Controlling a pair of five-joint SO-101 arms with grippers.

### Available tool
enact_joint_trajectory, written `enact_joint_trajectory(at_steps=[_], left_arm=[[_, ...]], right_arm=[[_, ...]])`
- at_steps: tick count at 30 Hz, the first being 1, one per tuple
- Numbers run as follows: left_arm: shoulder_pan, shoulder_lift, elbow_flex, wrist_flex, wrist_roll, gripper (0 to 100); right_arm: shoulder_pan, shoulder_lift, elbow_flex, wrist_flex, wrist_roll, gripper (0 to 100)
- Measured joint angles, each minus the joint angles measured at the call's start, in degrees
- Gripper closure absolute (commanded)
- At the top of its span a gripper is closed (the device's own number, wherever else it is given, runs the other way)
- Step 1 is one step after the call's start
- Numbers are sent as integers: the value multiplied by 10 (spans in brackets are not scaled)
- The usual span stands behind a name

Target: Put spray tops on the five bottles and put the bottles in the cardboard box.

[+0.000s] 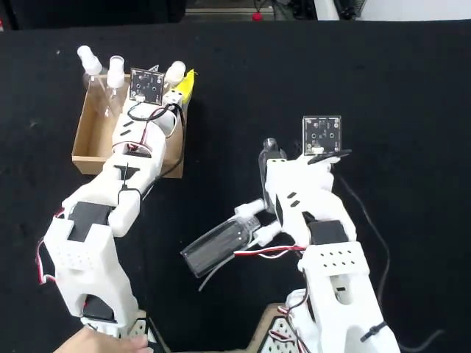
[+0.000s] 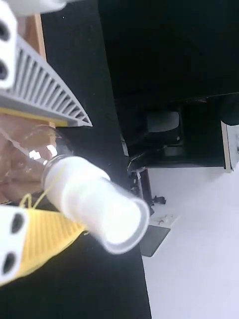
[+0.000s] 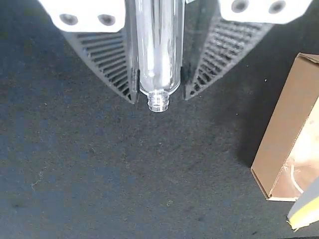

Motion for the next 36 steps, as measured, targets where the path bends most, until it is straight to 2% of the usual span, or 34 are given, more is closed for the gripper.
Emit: enact_joint_trajectory(at_steps=[9,19,36], left_arm=[[0,0,-4,0,0,758],[0,69,-90,0,0,758],[0,74,-121,0,0,758]], right_arm=[[0,0,0,0,0,858],[0,0,0,0,0,858],[0,0,0,0,0,858]])
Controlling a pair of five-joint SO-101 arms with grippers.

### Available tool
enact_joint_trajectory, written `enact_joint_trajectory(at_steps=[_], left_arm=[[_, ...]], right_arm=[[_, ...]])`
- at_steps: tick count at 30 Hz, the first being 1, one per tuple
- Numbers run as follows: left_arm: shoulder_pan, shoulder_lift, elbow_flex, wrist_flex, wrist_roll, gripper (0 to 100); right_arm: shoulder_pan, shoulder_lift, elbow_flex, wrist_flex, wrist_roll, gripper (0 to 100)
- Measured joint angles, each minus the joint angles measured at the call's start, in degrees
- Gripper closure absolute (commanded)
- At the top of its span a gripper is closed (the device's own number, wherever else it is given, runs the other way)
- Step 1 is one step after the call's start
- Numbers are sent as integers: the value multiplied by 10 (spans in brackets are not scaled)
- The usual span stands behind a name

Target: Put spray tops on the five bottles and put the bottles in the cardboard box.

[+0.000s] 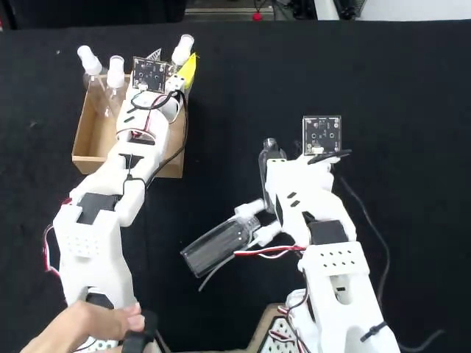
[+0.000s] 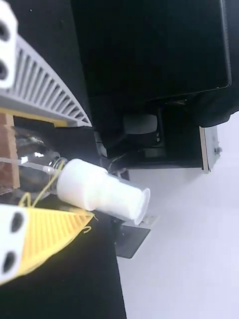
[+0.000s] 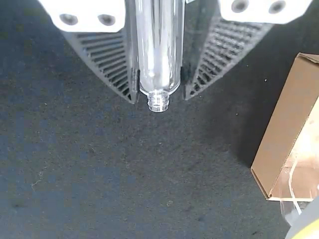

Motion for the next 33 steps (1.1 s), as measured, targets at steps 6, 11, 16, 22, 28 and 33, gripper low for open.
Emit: enact_joint_trajectory(at_steps=[6,11,16,22,28,33], left_arm=[[-5,0,4,0,0,758],[-8,0,29,0,0,758],[-10,0,29,0,0,758],[-10,0,29,0,0,758],[-10,0,29,0,0,758],[3,-52,46,0,0,758]], right_arm=[[0,0,0,0,0,858],[0,0,0,0,0,858],[0,0,0,0,0,858],[0,0,0,0,0,858],[0,0,0,0,0,858],[0,0,0,0,0,858]])
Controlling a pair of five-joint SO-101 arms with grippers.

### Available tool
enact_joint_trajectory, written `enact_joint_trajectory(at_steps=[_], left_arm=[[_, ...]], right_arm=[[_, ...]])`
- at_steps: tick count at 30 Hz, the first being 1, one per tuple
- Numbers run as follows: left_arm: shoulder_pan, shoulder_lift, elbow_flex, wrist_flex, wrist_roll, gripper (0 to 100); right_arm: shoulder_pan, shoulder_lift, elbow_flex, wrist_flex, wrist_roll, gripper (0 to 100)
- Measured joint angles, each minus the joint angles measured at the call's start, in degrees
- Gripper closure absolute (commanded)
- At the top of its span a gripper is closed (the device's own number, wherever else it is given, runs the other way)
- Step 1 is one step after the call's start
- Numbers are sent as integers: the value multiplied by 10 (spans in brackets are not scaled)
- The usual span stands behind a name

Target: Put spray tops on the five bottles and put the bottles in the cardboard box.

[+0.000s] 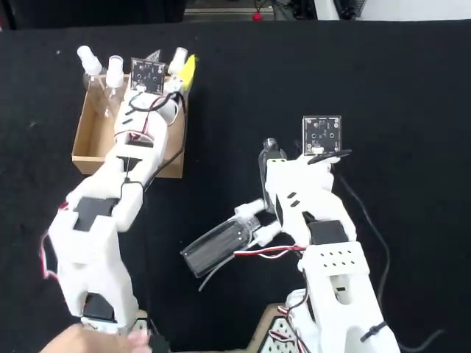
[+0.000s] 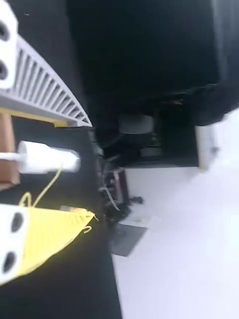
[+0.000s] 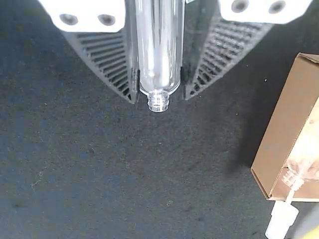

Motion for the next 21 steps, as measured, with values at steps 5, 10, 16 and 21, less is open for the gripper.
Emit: enact_joint_trajectory(at_steps=[5,10,16,21], left_arm=[[7,-114,65,43,0,758],[6,-235,77,250,0,758],[6,-304,55,525,0,758],[-2,-307,7,595,0,755]], right_arm=[[0,0,0,0,0,858],[0,0,0,0,0,858],[0,0,0,0,0,858],[0,0,0,0,0,858]])
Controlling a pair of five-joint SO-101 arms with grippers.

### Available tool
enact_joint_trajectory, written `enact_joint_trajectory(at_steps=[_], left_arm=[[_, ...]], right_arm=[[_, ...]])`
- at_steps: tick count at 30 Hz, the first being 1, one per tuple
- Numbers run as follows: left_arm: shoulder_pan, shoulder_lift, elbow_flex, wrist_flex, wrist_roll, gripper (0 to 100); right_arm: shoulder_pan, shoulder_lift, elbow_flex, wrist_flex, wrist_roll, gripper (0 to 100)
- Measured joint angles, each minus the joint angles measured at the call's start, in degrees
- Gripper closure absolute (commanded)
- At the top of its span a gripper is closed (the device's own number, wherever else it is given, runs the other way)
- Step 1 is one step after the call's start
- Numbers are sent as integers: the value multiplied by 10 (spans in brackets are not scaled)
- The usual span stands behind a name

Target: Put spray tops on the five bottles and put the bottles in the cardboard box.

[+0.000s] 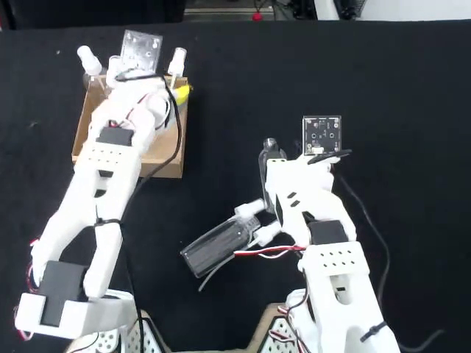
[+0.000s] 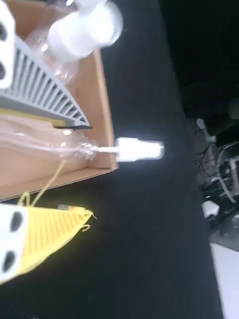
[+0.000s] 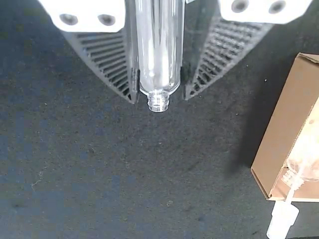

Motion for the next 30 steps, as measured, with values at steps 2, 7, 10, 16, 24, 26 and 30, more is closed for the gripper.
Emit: enact_joint_trajectory(at_steps=[2,7,10,16,24,26,30], left_arm=[[-2,0,-37,34,0,754],[-6,55,-174,172,-25,754],[-4,120,-262,265,-78,754],[1,267,-446,406,-132,753],[0,440,-692,524,-172,753],[-1,476,-744,546,-189,753],[-8,546,-836,580,-204,753]], right_arm=[[0,0,0,0,0,858],[0,0,0,0,0,858],[0,0,0,0,0,858],[0,0,0,0,0,858],[0,0,0,0,0,858],[0,0,0,0,0,858],[0,0,0,0,0,858]])
